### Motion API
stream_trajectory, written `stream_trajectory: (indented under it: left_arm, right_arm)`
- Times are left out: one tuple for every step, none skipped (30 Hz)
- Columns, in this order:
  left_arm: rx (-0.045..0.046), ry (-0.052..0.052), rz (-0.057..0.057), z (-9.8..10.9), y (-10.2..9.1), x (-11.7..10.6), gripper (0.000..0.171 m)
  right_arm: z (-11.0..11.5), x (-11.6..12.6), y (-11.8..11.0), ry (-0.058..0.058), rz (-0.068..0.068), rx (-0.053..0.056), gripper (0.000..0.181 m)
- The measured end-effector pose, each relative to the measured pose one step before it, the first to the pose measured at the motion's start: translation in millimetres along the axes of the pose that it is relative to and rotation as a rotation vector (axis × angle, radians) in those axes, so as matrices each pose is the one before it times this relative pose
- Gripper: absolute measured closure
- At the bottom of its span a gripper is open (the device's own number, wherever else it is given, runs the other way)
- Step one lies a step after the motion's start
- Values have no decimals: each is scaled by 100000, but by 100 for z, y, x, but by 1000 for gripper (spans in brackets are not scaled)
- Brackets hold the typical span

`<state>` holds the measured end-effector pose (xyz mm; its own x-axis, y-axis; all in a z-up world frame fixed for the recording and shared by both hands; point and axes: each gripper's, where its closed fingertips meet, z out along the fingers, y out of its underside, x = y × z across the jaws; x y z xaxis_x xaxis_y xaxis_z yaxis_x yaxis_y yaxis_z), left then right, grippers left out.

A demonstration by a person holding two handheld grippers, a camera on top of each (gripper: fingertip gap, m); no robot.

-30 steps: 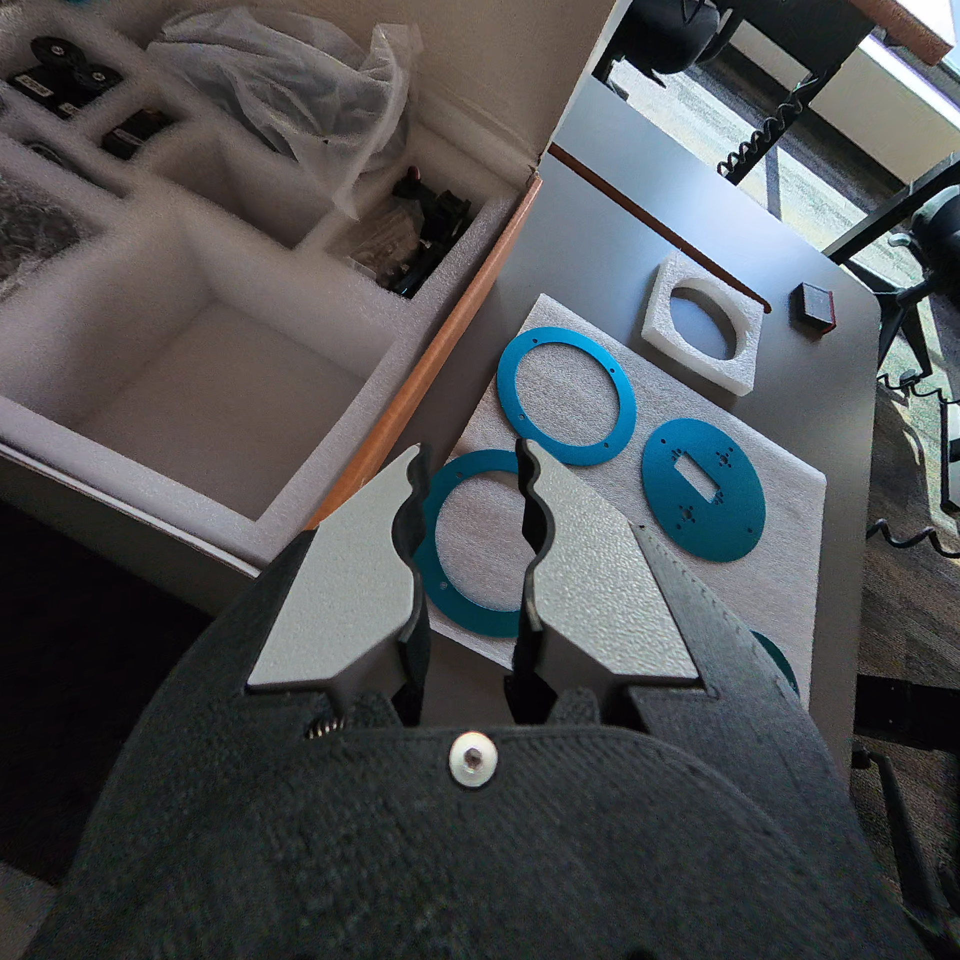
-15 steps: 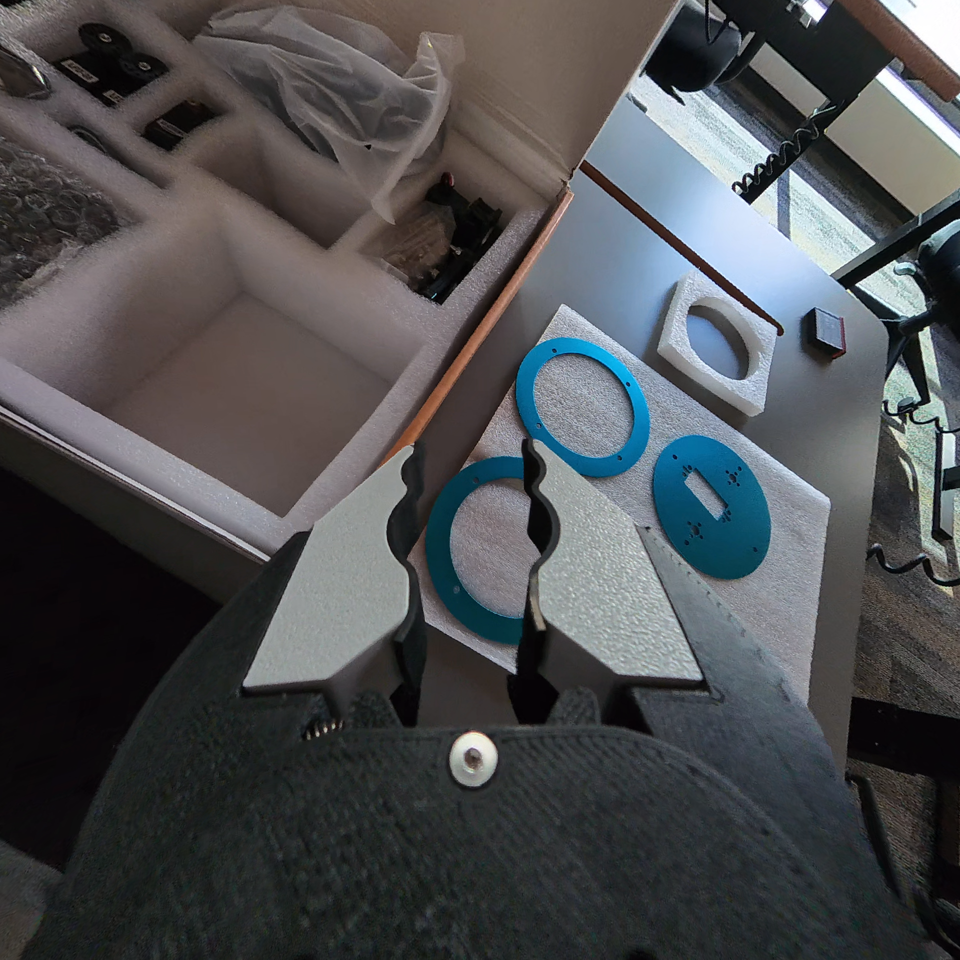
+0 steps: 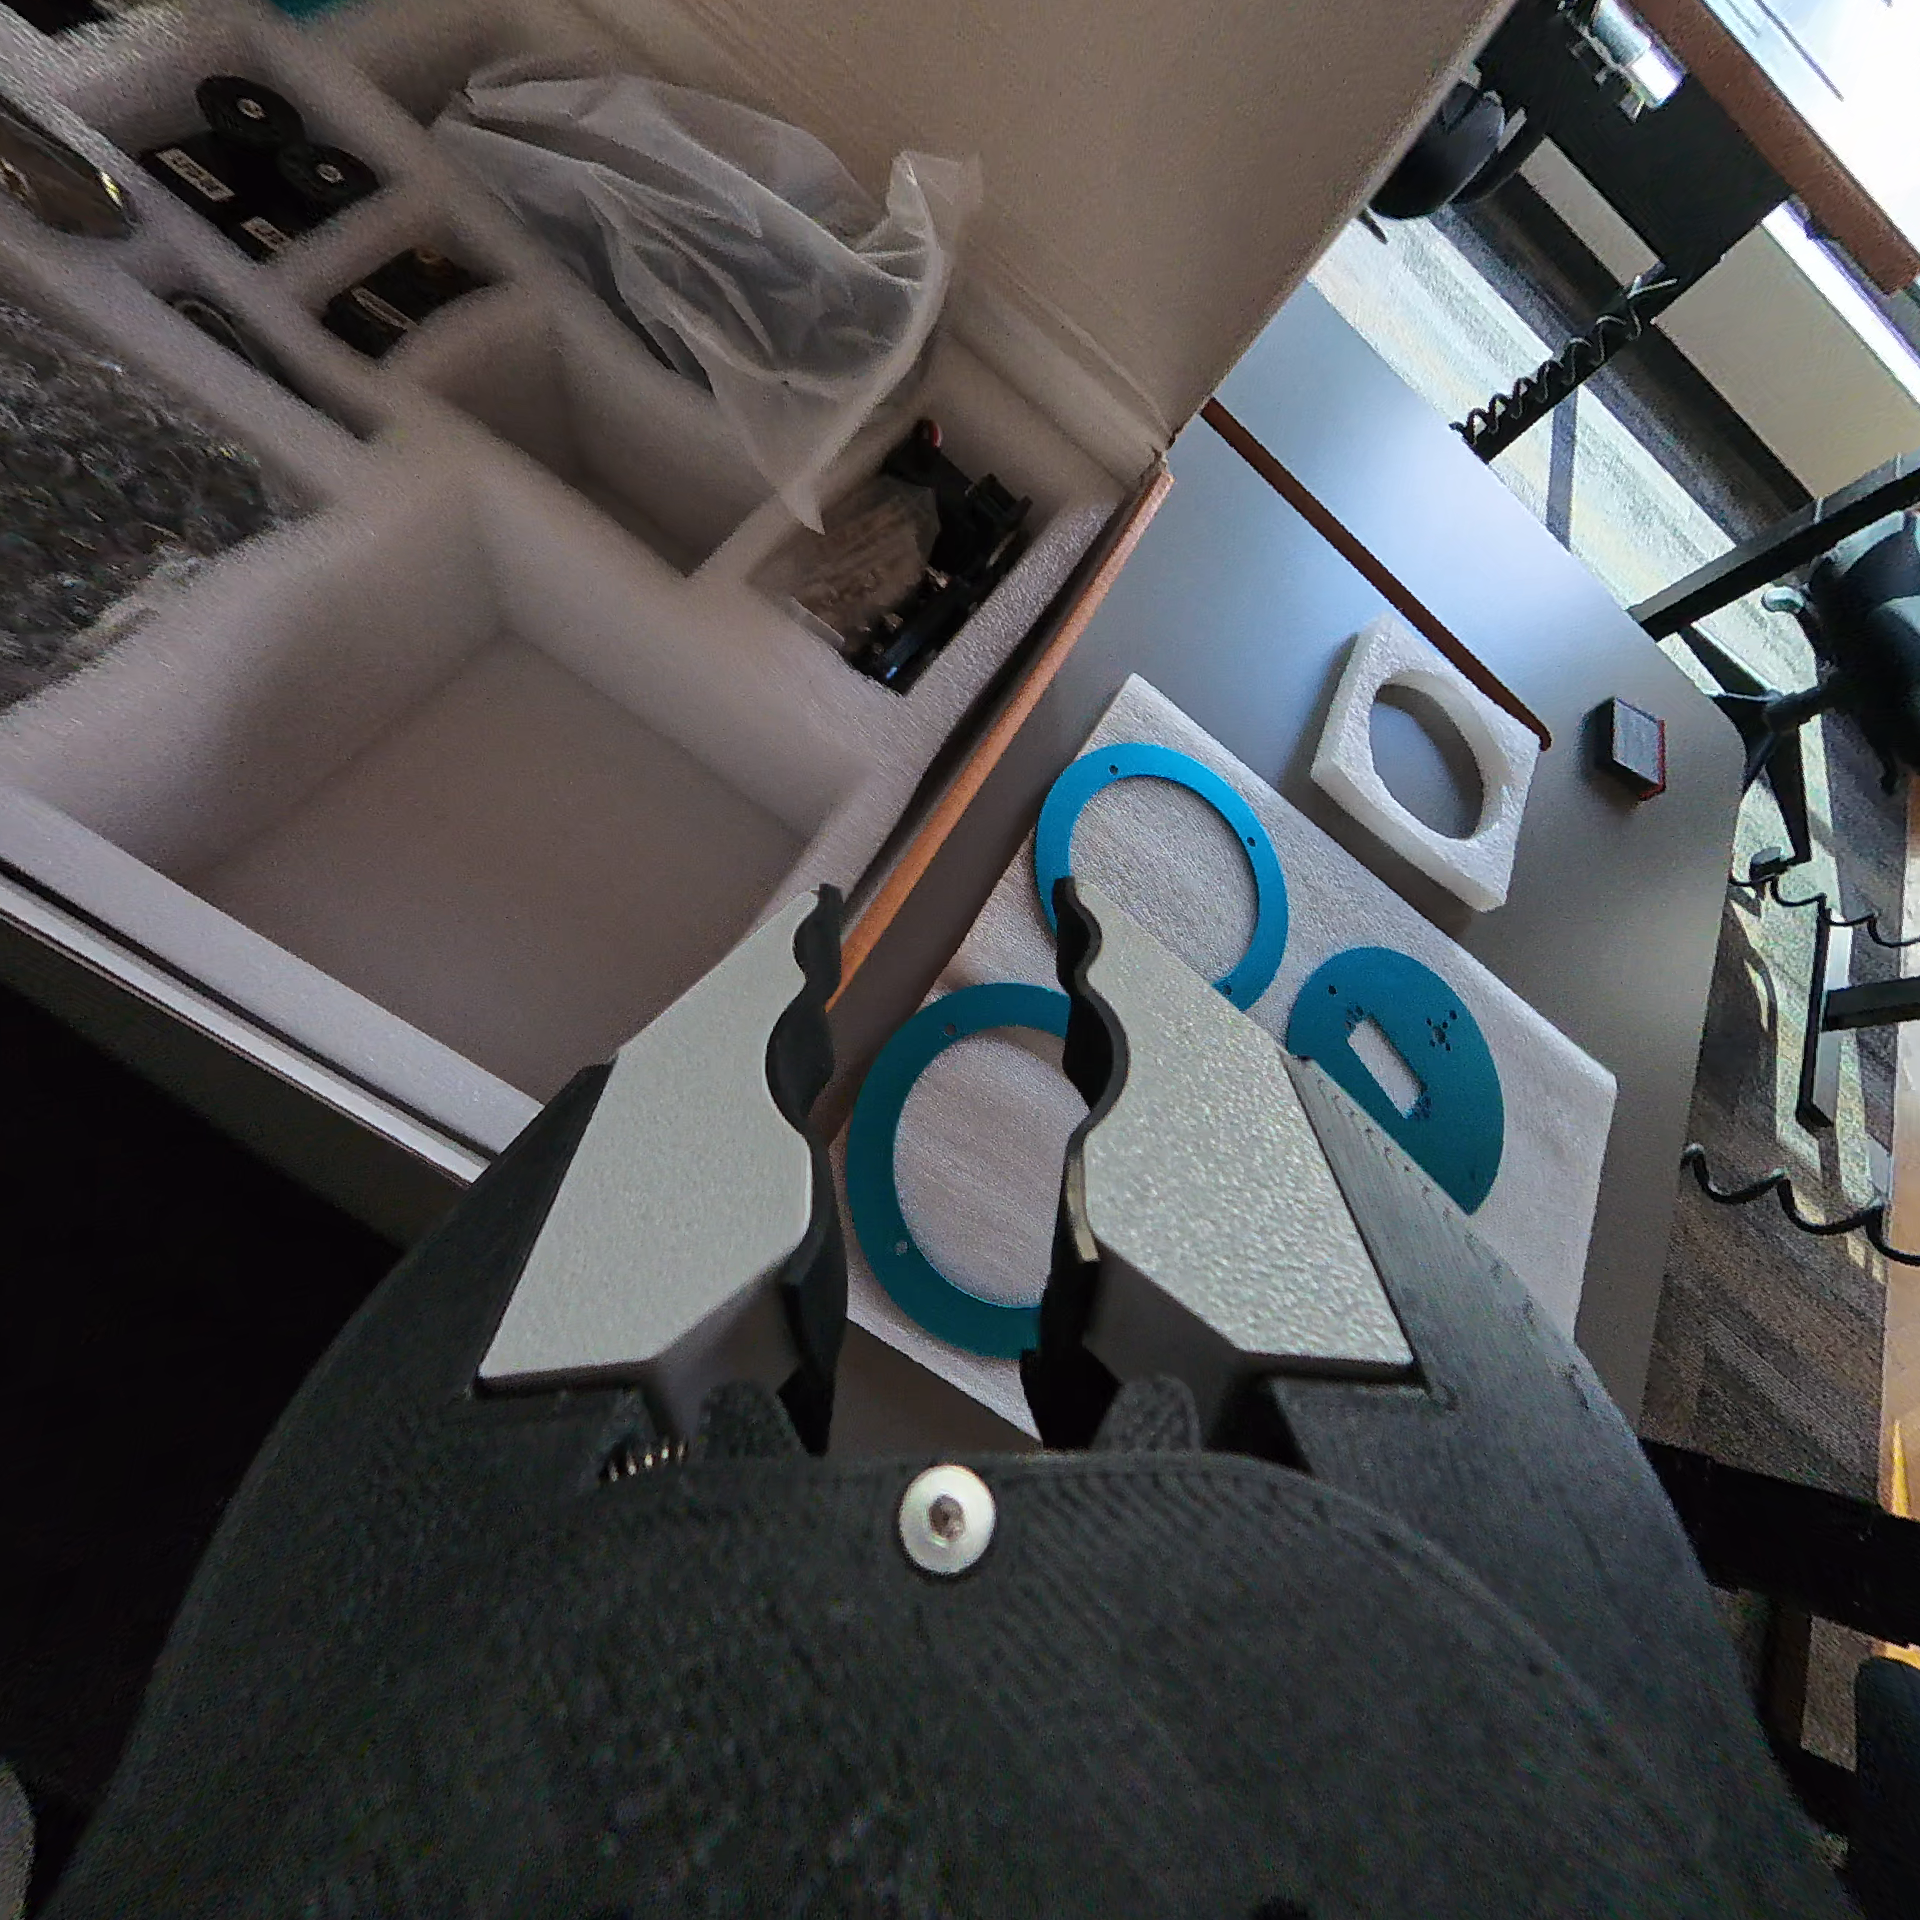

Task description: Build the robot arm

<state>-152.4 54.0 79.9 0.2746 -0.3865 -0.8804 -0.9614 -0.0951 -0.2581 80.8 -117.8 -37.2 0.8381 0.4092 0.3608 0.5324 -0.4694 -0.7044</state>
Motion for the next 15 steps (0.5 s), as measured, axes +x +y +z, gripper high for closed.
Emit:
stream_trajectory:
  left_arm:
    - [-122, -24, -208, 51, 270, -90, 171]
    - [-169, -134, -101, 63, 283, -54, 171]
    - [-37, 58, -344, 35, 265, 29, 171]
    - [271, 304, -711, 20, 245, 98, 171]
    - [435, 513, -1116, 7, 249, 144, 171]
    - [320, 530, -1534, 11, 317, 138, 171]
    - [295, 320, -1829, 24, 394, 91, 171]
    - [251, 205, -2058, 16, 492, 50, 171]
    - [-229, -67, -2559, -54, 680, -30, 171]
    - [-434, -252, -4226, -178, 907, -153, 171]
    - [-25, 607, -7505, -377, 1102, -187, 171]
    - [768, 3335, -10992, -585, 1285, 37, 171]
    - [1547, 5514, -14268, -767, 1467, 187, 171]
    - [2098, 6647, -15907, -902, 1595, 248, 171]
    - [2595, 7163, -15804, -980, 1649, 265, 171]
  right_arm:
    - [20, -312, -361, -740, -792, 309, 140]
    - [31, -321, -370, -708, -968, 290, 140]
    - [41, -364, -399, -1062, -1140, 322, 140]
    - [60, -407, -474, -1647, -1009, 616, 140]
    - [102, -343, -498, -1585, -642, 463, 140]
    - [118, -452, -625, -2573, -720, 770, 140]
    - [141, -648, -866, -4368, -376, 1647, 140]
    - [184, -763, -1129, -5941, 446, 2511, 141]
    - [233, -884, -1385, -7381, 792, 3071, 142]
    - [331, -885, -1621, -8173, 413, 3554, 146]
    - [511, -712, -1817, -7904, -96, 3767, 150]
    - [749, -647, -1901, -8136, -2413, 3835, 150]
    - [997, -453, -1778, -7618, -4126, 3144, 153]
    - [1280, -141, -1555, -6359, -4203, 1826, 155]
    - [1575, 128, -1314, -5185, -3573, 588, 157]
